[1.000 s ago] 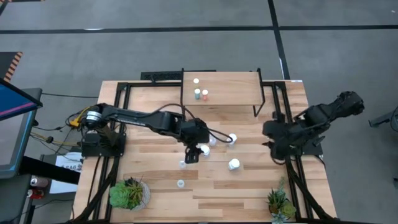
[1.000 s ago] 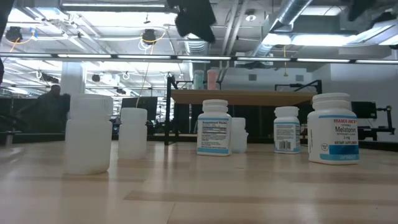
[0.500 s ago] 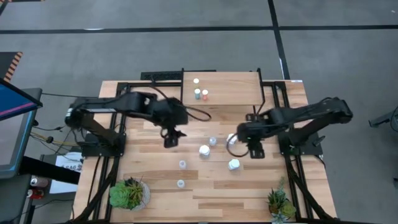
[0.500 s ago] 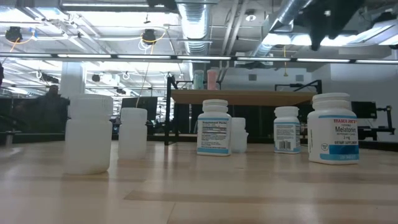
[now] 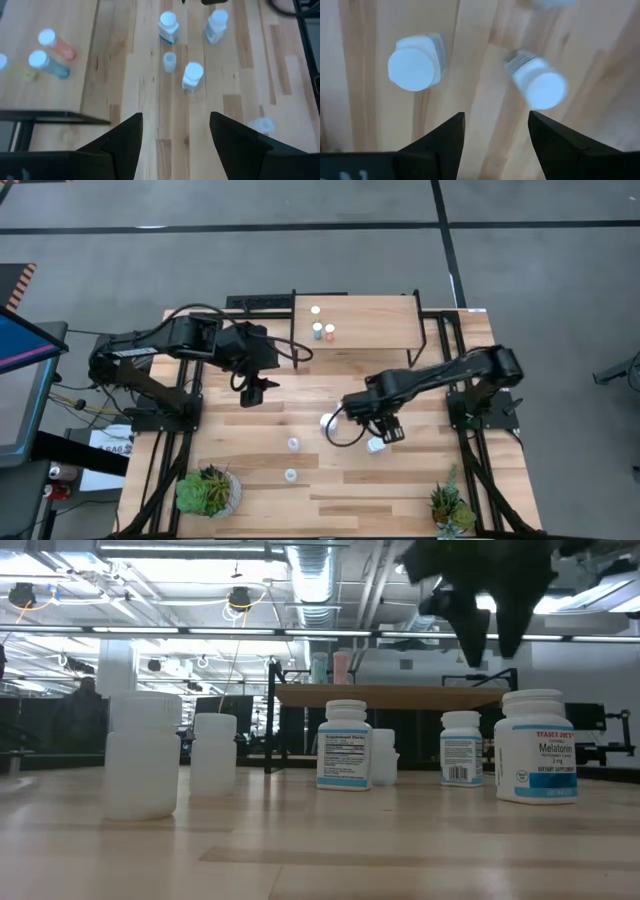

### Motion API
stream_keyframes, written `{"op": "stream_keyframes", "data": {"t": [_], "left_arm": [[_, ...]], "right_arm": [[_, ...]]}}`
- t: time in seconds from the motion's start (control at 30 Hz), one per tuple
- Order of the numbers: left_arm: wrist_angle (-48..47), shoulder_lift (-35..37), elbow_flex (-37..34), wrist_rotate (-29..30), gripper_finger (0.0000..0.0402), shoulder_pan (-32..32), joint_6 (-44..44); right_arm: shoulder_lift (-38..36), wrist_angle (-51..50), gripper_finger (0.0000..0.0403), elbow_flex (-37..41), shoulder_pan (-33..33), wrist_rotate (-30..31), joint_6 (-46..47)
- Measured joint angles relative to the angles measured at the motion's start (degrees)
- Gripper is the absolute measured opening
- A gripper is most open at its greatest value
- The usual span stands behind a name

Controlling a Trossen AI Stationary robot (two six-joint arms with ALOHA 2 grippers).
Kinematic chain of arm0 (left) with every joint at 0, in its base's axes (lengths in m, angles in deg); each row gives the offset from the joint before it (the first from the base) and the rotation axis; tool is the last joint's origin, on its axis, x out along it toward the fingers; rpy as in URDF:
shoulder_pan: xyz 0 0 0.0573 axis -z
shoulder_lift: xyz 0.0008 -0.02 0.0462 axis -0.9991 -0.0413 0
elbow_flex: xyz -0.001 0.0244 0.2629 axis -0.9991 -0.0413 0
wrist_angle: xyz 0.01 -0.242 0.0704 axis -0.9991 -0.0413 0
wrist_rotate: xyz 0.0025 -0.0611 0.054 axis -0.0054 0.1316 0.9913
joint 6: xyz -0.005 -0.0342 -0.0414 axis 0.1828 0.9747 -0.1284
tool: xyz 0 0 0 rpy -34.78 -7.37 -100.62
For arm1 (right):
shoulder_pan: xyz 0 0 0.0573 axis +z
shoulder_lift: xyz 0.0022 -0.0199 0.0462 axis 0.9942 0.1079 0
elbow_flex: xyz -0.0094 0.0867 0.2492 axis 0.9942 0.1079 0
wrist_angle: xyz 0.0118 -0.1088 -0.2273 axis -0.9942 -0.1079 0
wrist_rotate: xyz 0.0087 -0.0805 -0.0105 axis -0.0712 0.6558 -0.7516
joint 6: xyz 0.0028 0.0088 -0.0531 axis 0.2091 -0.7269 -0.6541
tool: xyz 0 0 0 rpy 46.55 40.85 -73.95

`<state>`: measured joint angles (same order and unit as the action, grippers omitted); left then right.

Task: Pick and place medicine bottles onto shelf by color
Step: Put the top white pill bottle on the shelf

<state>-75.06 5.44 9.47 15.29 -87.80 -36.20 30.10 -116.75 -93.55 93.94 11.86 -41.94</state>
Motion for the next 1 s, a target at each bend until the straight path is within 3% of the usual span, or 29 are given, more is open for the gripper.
{"op": "stream_keyframes", "data": {"t": [0.3, 0.5, 0.77, 1.0], "left_arm": [[-4.75, 0.13, -0.02, 3.21, 0.0217, 0.00, -0.75], [-5.62, 0.13, -0.02, 4.09, 0.0217, 0.00, -1.55], [-8.48, 0.20, -0.07, 4.33, 0.0217, 0.00, -1.07], [-9.34, 0.55, -0.07, 4.31, 0.0217, 0.00, -0.80]], "right_arm": [[11.78, -9.86, 0.0240, -10.83, -0.04, 0.38, 1.93], [12.65, -10.00, 0.0240, -15.67, -2.04, 0.22, 2.08], [4.40, -8.84, 0.0240, -13.61, -6.19, 0.13, 1.90], [-11.51, 0.84, 0.0240, -2.13, -8.07, 0.07, 7.11]]}}
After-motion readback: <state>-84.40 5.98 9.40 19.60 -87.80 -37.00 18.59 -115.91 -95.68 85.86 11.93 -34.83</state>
